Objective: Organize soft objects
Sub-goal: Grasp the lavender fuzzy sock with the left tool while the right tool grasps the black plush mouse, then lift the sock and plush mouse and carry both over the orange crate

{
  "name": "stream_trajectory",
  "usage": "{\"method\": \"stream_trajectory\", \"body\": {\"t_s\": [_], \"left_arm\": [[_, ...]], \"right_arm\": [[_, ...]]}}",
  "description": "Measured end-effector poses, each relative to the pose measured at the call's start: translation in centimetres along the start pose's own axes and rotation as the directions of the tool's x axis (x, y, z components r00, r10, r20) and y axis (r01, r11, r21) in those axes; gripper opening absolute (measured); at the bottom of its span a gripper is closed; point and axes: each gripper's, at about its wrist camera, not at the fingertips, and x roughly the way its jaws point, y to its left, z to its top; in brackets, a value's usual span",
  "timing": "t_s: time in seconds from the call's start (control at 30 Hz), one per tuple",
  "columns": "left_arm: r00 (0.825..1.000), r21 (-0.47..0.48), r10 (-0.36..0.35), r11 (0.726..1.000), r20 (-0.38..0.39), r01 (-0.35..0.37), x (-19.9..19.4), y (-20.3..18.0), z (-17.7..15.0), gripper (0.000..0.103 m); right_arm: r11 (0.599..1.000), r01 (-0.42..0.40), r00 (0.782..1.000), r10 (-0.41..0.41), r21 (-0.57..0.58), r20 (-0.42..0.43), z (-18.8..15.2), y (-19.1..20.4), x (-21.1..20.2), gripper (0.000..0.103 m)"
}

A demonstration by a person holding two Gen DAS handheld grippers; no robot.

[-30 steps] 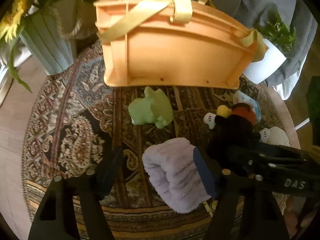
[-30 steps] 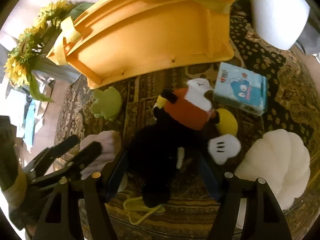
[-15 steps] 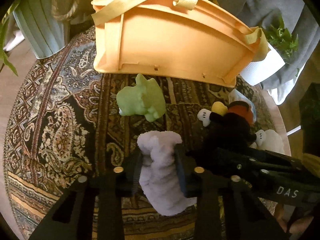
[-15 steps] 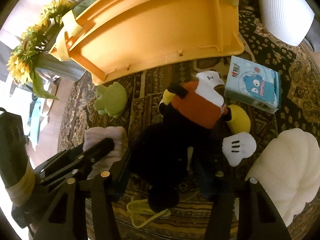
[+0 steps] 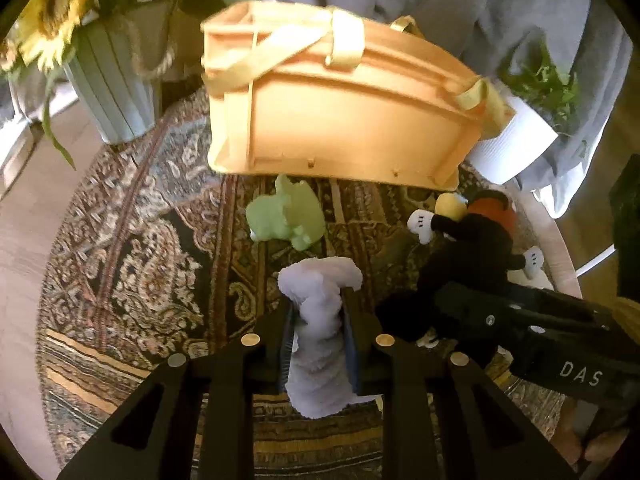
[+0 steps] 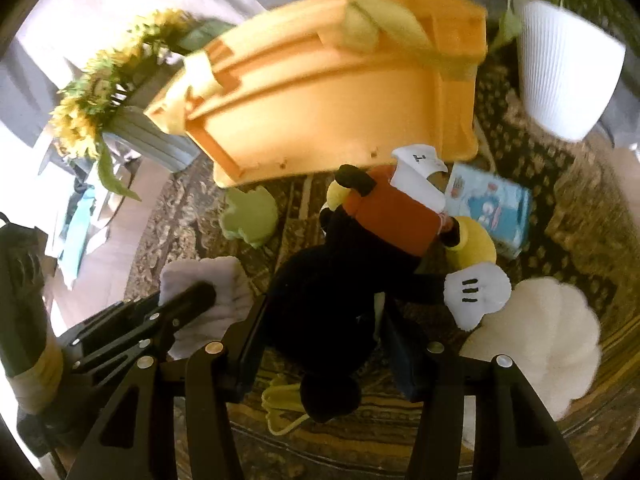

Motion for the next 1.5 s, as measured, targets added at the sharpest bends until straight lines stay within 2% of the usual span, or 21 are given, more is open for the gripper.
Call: {"method": "stream_trajectory", "body": {"t_s": [0.3, 0.53, 0.93, 1.5], "left_arm": [[0.992, 0.037, 0.028, 0.999, 0.123, -0.033, -4.2, -1.6, 0.6, 0.022], [0.973, 0.059, 0.035, 0.997, 0.229, -0.050, -7.8, -2.9, 1.2, 0.022], [0.917, 0.088, 0.034, 0.993, 0.398, -0.075, -12.7, -4.6, 3.5, 0.022], [0.845, 0.138, 0.001, 0.986, 0.534, -0.088, -15.0, -5.8, 9.1, 0.022]], "right_arm": [[0.998, 0.013, 0.993, -0.007, -0.054, 0.116, 0.8, 1.3, -4.2, 0.055], [0.994, 0.016, 0.974, 0.008, -0.105, 0.228, 1.8, 2.5, -8.1, 0.055], [0.987, 0.020, 0.932, 0.040, -0.162, 0.361, 3.5, 3.9, -12.8, 0.055], [0.987, 0.041, 0.865, 0.043, -0.156, 0.500, 9.4, 4.2, -15.6, 0.055]]}}
